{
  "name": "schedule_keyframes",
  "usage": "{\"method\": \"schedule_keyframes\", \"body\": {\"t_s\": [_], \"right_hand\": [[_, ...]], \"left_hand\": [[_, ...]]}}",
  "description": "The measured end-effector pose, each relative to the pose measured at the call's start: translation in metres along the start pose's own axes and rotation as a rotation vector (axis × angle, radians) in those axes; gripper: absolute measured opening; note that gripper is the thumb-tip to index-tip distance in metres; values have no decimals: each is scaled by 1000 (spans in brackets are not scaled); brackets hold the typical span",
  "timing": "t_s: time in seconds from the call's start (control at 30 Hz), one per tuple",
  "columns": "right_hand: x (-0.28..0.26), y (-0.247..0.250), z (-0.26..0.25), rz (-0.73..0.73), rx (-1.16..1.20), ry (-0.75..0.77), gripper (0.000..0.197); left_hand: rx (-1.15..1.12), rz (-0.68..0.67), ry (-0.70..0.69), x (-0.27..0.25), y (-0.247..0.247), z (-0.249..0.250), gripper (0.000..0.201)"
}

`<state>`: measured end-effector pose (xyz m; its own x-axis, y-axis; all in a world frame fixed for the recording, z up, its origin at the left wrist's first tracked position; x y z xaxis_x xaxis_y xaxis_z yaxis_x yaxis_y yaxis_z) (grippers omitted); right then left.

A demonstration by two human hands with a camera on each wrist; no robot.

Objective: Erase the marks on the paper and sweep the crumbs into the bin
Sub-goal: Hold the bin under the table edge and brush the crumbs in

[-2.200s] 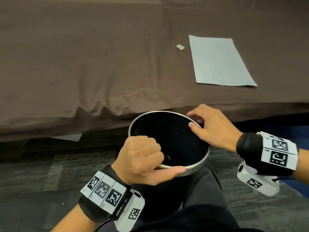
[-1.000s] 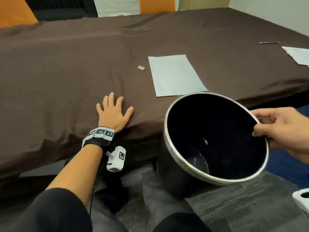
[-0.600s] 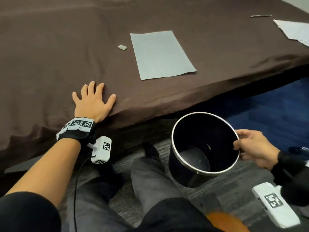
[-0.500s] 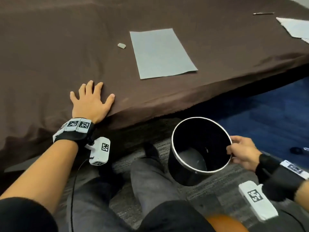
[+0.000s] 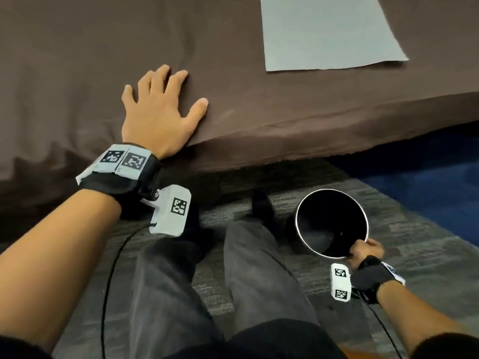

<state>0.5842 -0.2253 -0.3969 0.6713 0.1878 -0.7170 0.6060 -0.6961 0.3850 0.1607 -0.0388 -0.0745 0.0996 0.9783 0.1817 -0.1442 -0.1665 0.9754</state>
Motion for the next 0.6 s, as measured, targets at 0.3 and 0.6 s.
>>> {"method": "schedule_keyframes", "body": {"t_s": [0.3, 0.6], "right_hand": [[37, -30, 51, 111, -3, -65, 40], [74, -2, 94, 57, -210, -207, 48]], "left_hand": [[-9, 32, -16, 0, -1, -1, 71], [-11, 31, -6, 0, 0, 1, 73]]}}
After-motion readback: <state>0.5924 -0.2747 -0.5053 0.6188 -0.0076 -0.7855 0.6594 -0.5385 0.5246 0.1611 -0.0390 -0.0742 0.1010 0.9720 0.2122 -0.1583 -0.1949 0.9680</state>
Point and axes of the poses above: each hand's wrist, its own x-axis towards the middle knuckle, its own y-axis out of the back of the hand, z = x × y, the point moved 3 cm from there along x, towards the middle knuckle, and after that the axes turned 3 degrees about -y, right-handed, at the moved point
